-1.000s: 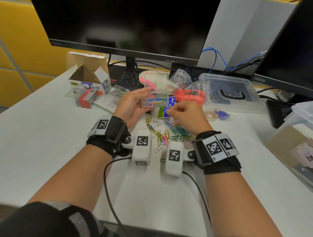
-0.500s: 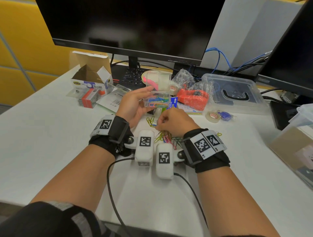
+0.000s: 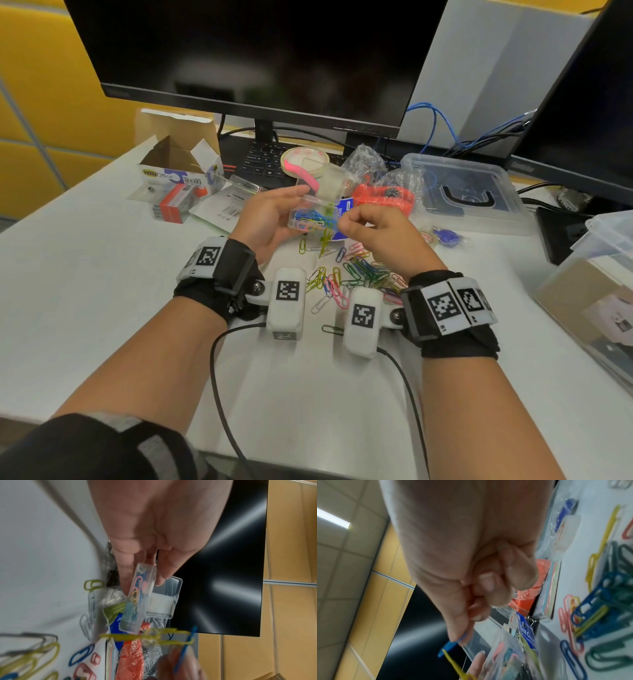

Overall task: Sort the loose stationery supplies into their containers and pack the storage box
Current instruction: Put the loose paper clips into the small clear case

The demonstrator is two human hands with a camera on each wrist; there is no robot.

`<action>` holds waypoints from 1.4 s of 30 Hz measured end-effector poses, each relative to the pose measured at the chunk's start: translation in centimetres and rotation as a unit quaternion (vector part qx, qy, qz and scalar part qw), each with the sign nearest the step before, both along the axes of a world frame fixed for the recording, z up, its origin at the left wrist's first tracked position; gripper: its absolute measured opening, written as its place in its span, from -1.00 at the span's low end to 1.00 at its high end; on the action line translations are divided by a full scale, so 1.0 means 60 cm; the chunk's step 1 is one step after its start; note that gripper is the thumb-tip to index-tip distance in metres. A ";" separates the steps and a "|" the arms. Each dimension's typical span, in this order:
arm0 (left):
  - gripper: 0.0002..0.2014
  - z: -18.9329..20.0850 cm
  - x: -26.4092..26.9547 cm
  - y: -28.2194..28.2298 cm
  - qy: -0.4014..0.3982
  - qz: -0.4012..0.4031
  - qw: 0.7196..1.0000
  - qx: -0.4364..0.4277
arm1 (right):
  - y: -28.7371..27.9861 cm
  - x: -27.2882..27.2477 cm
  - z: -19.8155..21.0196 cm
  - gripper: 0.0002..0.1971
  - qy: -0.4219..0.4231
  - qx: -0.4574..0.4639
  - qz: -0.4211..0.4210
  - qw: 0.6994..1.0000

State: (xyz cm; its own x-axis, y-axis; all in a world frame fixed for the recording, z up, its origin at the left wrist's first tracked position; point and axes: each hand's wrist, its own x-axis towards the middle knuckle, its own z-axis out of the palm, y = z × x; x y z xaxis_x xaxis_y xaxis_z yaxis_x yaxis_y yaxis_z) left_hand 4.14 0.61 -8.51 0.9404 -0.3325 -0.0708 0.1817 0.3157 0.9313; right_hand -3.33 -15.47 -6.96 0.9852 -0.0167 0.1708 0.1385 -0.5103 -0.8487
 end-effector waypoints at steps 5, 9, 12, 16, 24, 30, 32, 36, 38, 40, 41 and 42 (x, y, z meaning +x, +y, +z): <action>-0.71 0.001 -0.008 -0.004 0.021 -0.076 0.997 0.017 | 0.006 0.007 0.001 -0.86 -0.065 0.019 -0.043 0.997; -0.70 -0.001 -0.010 -0.006 0.026 -0.110 0.993 0.025 | 0.009 0.014 -0.005 -0.83 -0.075 -0.004 -0.073 0.995; -0.72 -0.001 -0.011 -0.005 0.032 -0.117 0.993 0.012 | 0.014 0.015 -0.007 -0.82 -0.069 -0.039 -0.082 0.993; -0.79 0.001 -0.005 0.000 0.026 -0.062 0.998 -0.020 | 0.005 0.018 -0.008 -0.73 -0.079 -0.031 -0.148 0.985; -0.72 0.006 0.002 0.004 0.029 0.017 0.998 -0.052 | 0.013 0.022 -0.021 -0.74 0.110 -0.162 -0.048 0.979; -0.73 0.005 0.000 0.004 0.031 0.023 0.998 -0.055 | 0.016 0.031 -0.026 -0.65 0.162 -0.239 -0.012 0.957; -0.75 0.005 -0.001 0.004 0.030 0.022 0.998 -0.054 | 0.012 0.032 -0.027 -0.72 0.146 -0.243 -0.035 0.958; -0.75 0.005 -0.002 0.003 0.030 0.022 0.998 -0.052 | 0.014 0.032 -0.026 -0.76 0.110 -0.242 -0.042 0.963; -0.74 0.004 -0.002 0.004 0.028 0.023 0.998 -0.049 | 0.019 0.030 -0.024 -0.72 0.115 -0.242 -0.005 0.964; -0.73 0.004 -0.002 0.004 0.026 0.023 0.998 -0.046 | 0.022 0.031 -0.023 -0.72 0.122 -0.254 0.018 0.959; -0.73 0.004 -0.002 0.004 0.025 0.023 0.998 -0.045 | 0.022 0.032 -0.023 -0.74 0.122 -0.253 0.017 0.960; -0.73 0.004 -0.002 0.003 0.024 0.023 0.999 -0.043 | 0.021 0.034 -0.025 -0.78 0.120 -0.246 0.011 0.962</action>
